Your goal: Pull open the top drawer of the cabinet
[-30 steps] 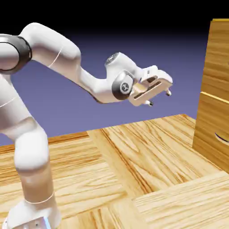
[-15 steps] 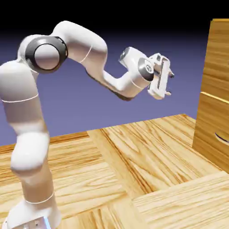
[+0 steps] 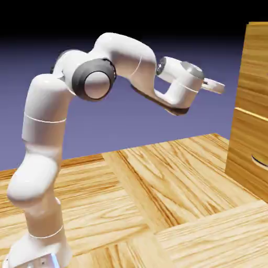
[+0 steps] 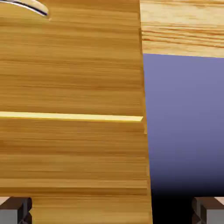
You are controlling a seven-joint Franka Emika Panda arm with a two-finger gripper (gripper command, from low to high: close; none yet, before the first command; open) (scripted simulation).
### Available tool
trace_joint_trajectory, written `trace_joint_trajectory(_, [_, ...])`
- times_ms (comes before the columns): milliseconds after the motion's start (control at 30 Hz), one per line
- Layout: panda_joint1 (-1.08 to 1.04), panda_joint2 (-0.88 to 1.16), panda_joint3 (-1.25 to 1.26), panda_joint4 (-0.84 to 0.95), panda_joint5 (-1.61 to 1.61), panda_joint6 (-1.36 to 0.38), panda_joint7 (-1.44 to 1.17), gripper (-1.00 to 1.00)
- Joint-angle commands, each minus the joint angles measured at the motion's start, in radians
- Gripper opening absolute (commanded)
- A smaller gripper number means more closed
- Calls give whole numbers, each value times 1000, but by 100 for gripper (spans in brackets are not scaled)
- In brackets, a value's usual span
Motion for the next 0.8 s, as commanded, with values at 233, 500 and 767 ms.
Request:
trace_joint_trajectory(233, [-78,163,105,217,-289,2,-348,0])
trace_joint_trajectory(500, [-155,326,210,433,-577,4,-696,0])
trace_joint_trajectory(767, [-196,474,268,634,-743,14,-1033,0])
